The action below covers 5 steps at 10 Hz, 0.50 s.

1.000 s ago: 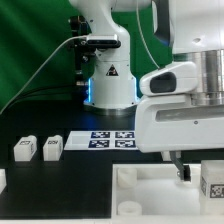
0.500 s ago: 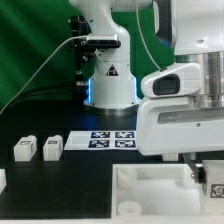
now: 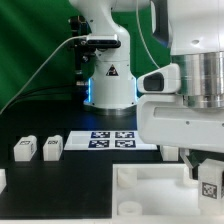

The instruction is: Assemble one leg

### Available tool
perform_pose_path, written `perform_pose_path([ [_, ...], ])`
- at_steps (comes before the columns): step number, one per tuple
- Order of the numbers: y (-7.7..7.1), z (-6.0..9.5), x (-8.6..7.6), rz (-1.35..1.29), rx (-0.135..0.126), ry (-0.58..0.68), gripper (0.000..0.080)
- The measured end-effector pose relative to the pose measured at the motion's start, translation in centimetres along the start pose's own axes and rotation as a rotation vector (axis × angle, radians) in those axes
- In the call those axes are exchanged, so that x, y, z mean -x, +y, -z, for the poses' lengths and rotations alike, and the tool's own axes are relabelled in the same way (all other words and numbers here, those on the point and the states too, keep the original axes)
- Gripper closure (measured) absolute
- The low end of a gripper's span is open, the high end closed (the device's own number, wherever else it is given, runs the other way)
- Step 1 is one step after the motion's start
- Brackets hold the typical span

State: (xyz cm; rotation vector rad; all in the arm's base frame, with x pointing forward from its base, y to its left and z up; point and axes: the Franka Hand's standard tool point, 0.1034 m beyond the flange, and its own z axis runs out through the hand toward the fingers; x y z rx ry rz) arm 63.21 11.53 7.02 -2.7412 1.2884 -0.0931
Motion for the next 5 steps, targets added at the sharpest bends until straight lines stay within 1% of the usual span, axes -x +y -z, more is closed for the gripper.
perform_pose_path([
  [1,0.07,-0.02,0.21,-0.221,0.009,0.0,0.0502],
  [3,0.11,-0.13,0.09,-0.657,-0.018,-0.074,0.0502],
  [4,0.05,-0.18,0.14,-0.821,-0.028,-0.108,0.0502],
  [5,0.04,-0.21,0.21,-0.933,-0.027,-0.12,0.0502],
])
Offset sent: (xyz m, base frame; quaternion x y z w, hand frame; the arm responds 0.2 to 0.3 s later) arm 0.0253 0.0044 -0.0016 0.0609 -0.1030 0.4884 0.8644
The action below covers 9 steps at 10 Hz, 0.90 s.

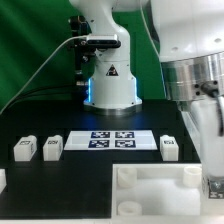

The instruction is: Assemble one leg

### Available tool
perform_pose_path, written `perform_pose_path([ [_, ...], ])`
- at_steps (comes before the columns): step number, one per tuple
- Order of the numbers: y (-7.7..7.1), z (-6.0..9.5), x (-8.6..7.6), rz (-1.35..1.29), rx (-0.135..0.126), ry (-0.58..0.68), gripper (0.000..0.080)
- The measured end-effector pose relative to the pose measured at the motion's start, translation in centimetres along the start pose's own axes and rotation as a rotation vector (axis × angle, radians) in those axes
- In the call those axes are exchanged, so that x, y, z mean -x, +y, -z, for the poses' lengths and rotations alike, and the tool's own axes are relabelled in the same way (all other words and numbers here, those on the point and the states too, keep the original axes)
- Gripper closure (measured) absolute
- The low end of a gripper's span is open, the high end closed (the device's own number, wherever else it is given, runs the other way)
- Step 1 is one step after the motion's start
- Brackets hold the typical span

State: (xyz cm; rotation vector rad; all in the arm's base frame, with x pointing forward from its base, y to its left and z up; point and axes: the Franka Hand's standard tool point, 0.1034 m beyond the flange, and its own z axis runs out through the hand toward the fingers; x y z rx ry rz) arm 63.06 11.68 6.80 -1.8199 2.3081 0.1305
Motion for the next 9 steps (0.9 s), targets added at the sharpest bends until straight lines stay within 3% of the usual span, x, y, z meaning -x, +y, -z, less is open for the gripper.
perform_pose_path([
  [3,-0.05,0.06,0.0,-0.144,-0.008,0.01,0.0502],
  [4,-0.04,0.04,-0.02,-0.123,-0.008,0.01,0.0405],
  [5,-0.03,0.04,0.0,-0.122,-0.008,0.01,0.0405],
  [6,-0.03,0.04,0.01,-0.121,-0.008,0.01,0.0229],
  [7,-0.02,0.03,0.01,-0.121,-0.008,0.01,0.0174],
  [9,-0.1,0.2,0.24,-0.12,-0.01,0.007,0.0155],
])
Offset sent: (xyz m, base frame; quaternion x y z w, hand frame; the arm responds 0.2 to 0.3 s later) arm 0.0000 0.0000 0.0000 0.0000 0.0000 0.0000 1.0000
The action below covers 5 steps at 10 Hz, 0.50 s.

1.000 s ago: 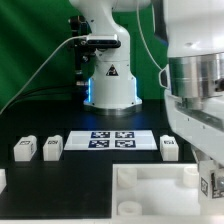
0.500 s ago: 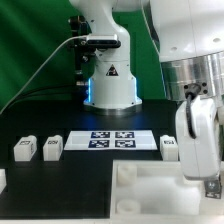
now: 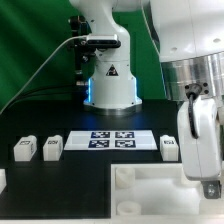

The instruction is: Assemble one leg

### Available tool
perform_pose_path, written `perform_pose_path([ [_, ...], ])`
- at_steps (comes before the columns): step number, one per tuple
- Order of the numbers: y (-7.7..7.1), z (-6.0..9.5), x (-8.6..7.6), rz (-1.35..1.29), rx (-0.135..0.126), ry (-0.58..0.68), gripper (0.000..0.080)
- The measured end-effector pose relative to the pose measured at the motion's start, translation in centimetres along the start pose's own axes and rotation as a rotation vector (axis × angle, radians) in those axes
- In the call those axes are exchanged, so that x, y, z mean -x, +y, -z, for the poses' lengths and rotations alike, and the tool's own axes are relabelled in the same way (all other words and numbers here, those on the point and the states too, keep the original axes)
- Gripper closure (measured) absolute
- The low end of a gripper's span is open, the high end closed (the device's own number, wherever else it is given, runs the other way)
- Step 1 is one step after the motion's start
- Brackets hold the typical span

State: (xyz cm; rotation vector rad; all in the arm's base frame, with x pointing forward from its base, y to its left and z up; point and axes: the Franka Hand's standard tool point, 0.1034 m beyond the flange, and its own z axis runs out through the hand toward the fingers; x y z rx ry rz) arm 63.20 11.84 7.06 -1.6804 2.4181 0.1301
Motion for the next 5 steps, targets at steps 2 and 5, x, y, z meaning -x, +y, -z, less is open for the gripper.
perform_pose_path([
  [2,-0.3,2.1,1.9,0.018,-0.024,-0.025,0.0151],
  [5,0.2,1.7,2.2,0.024,-0.012,-0.021,0.015],
])
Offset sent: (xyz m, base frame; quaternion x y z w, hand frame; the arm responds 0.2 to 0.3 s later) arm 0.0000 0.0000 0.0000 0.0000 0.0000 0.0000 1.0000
